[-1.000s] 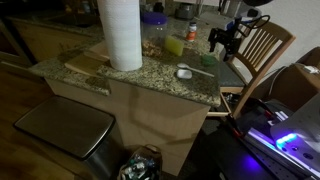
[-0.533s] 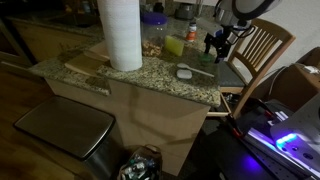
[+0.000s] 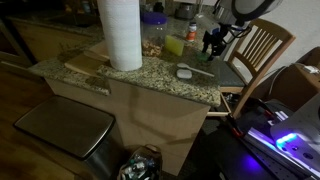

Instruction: Place the green object on the purple jar

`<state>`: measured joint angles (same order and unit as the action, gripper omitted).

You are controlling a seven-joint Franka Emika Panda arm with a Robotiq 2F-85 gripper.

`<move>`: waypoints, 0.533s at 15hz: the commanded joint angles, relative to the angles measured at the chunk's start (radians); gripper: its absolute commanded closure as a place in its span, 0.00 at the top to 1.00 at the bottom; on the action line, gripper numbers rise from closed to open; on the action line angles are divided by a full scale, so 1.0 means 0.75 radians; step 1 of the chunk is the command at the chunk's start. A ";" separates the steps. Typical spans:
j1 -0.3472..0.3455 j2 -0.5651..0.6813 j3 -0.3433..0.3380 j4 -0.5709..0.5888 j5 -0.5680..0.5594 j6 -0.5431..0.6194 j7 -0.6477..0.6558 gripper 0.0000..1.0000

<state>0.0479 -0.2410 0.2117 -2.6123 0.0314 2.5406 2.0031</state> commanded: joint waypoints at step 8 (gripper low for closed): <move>-0.021 -0.066 0.008 -0.118 -0.019 -0.026 0.051 0.55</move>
<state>0.0486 -0.2991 0.2093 -2.6495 0.0337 2.5347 2.0106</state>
